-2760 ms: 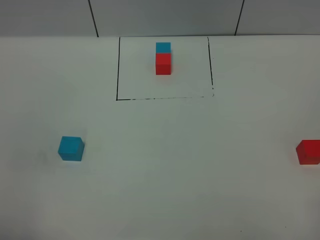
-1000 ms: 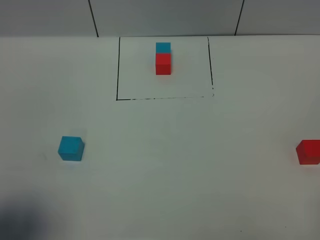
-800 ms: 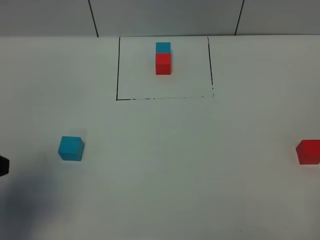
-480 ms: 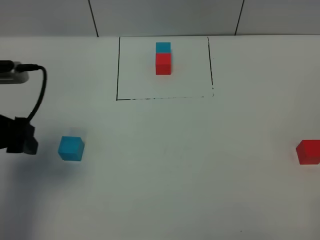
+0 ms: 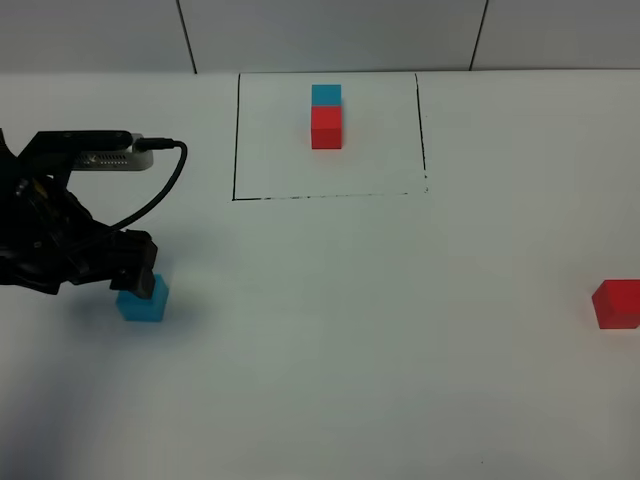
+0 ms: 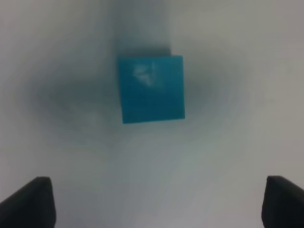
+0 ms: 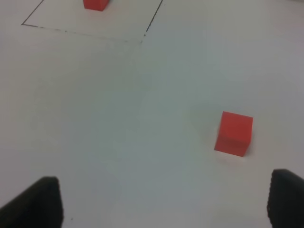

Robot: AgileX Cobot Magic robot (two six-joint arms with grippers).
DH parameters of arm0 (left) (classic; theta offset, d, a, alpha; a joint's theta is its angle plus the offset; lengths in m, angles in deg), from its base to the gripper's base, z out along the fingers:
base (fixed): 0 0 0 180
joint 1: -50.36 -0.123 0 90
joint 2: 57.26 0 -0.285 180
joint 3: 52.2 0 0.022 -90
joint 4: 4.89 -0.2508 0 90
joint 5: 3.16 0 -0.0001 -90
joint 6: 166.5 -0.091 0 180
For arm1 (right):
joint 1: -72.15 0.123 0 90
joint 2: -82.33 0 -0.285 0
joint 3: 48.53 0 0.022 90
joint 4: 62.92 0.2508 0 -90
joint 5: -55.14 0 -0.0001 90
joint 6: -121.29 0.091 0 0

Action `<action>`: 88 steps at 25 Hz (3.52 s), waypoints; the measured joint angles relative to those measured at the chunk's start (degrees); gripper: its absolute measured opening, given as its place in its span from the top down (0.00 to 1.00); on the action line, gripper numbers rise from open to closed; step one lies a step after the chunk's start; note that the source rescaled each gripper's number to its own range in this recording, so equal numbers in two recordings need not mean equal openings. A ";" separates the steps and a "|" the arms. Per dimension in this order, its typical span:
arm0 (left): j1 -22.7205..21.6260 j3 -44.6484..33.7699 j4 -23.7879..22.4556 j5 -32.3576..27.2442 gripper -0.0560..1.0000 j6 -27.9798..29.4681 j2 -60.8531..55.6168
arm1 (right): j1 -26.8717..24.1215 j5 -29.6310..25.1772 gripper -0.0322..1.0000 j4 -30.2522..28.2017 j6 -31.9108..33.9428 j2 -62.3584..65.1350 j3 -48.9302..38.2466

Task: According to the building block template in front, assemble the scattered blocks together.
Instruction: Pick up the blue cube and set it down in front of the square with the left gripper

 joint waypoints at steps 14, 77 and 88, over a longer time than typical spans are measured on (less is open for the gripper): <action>0.00 0.04 -1.28 8.65 0.04 3.04 10.57 | 0.00 0.00 0.25 0.00 0.07 0.00 0.00; 23.02 50.40 -5.87 -13.05 0.94 -36.60 38.95 | 0.00 0.00 0.25 0.00 0.18 0.00 0.00; 23.29 52.97 -6.16 -14.56 0.94 -45.16 45.09 | 0.00 0.00 0.25 0.00 0.18 0.00 0.00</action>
